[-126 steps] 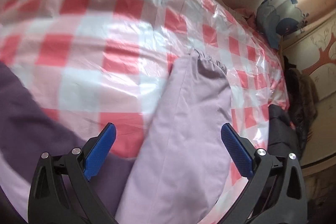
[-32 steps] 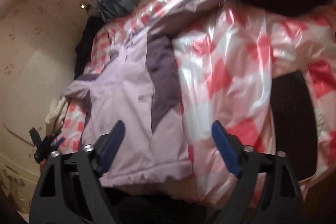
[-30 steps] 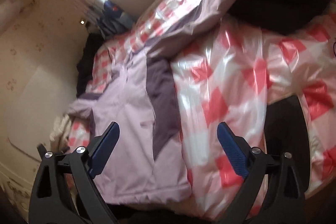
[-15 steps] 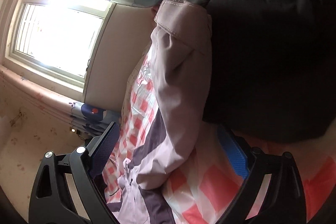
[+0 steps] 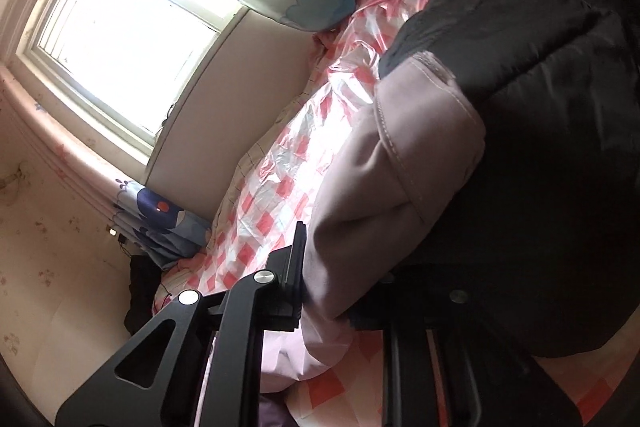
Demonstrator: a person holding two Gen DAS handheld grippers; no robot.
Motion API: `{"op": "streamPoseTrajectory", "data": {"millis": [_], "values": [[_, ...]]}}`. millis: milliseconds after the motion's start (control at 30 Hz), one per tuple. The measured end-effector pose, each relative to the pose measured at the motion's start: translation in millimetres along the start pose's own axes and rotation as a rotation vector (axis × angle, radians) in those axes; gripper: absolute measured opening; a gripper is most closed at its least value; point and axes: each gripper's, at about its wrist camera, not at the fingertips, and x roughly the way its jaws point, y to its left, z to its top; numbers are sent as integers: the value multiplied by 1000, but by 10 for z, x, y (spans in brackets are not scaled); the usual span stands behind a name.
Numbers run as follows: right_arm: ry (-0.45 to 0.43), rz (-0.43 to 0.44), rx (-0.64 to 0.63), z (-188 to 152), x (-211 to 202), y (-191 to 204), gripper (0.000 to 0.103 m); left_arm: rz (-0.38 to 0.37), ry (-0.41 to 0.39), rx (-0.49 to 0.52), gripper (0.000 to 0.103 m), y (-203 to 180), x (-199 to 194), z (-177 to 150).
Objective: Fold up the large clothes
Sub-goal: 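Lift the held sleeve with the right tool and carry it across the jacket body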
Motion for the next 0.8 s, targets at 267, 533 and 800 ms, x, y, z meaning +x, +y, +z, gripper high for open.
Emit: {"op": "streamPoseTrajectory", "data": {"millis": [267, 533, 800], "values": [[-10, 28, -38, 12, -24, 243, 16, -2, -9, 10, 96, -10, -47, 13], [-48, 81, -49, 15, -44, 622, 16, 13, -40, 36, 96, -13, -198, -22], [-40, 146, -124, -112, 25, 1227, 16, 3, -36, 12, 96, 135, -285, -12]]}}
